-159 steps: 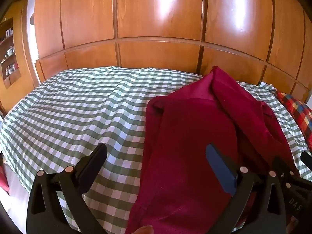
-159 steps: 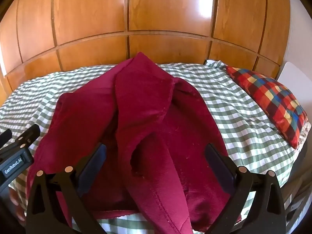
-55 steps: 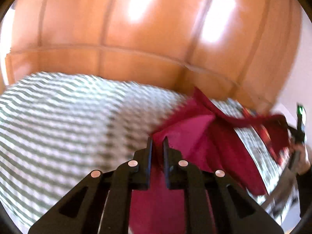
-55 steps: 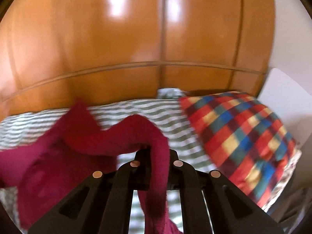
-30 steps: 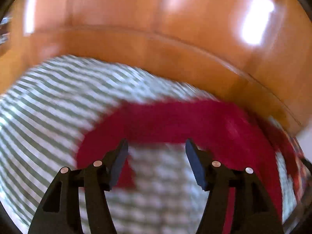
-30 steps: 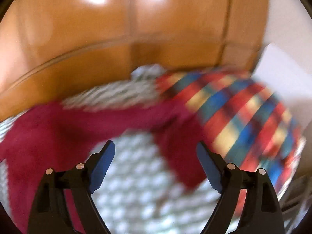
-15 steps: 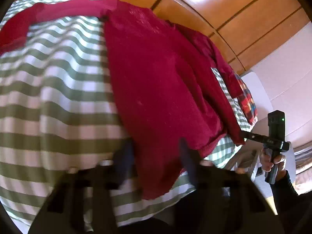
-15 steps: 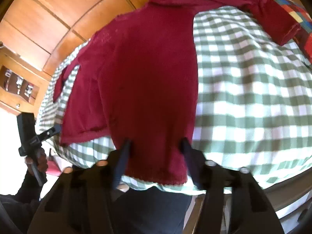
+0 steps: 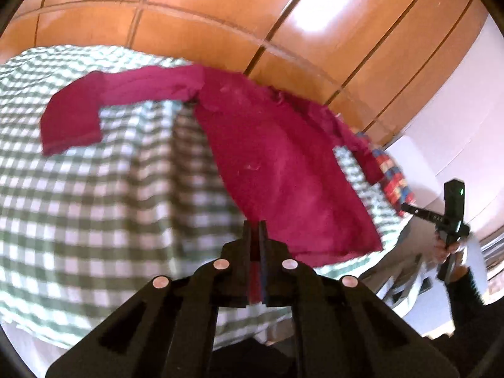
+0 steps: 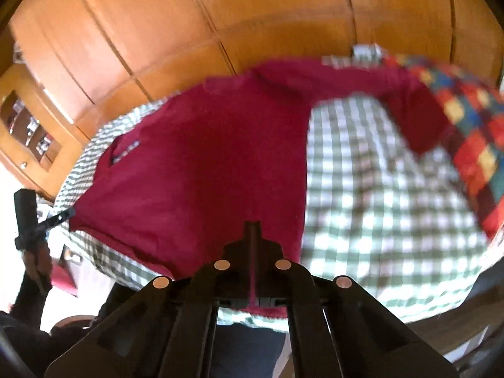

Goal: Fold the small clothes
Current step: 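Shake the sweater out with both tools and lay it flat on the bed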

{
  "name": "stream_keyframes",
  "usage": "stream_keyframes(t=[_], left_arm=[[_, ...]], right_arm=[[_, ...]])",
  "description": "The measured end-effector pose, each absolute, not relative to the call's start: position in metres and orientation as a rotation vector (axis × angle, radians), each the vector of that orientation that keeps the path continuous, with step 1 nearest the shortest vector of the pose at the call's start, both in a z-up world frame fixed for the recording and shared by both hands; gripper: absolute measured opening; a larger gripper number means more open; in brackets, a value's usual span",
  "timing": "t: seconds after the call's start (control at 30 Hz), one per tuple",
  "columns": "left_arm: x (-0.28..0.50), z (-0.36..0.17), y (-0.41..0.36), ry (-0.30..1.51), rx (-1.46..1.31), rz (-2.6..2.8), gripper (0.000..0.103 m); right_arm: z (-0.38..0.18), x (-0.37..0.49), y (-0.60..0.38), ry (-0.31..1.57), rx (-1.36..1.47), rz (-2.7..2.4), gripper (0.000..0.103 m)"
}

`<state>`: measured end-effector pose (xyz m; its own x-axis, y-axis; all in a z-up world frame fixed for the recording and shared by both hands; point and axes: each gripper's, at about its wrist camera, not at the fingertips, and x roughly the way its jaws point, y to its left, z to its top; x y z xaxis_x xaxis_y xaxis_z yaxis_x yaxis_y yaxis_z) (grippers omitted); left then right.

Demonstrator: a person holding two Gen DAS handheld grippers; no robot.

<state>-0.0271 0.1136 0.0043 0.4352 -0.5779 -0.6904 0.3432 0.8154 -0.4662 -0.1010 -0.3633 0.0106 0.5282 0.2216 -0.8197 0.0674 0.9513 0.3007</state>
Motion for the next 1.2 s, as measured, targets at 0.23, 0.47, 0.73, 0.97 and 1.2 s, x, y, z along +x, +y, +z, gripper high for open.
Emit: stream_keyframes(t=[0.23,0.47,0.73,0.97,1.2], left_arm=[[-0.023,-0.036,0.112,1.036,-0.258,-0.519,0.003],[-0.026,-0.023,0.115,1.008,-0.213,-0.520,0.003],[-0.051,-0.046,0.120,1.098,-0.205,-0.529,0.003],[-0.048,-0.050,0.140,1.099,-0.277,-0.414,0.032],[-0.026,-0.026,0.216,0.955,-0.380,-0.065,0.057]], right_arm=[[-0.050,-0.103,-0.366,1.096,0.449,0.045,0.054],[-0.038,-0.098,-0.332,1.123,0.288,0.110,0.010],[-0.018,-0.129,-0.352,1.203,0.108,0.118,0.006],[-0.022,-0.116,-0.358,1.208,0.128,0.087,0.063],[0.019,-0.070,-0.333,0.994,0.078,0.086,0.071]])
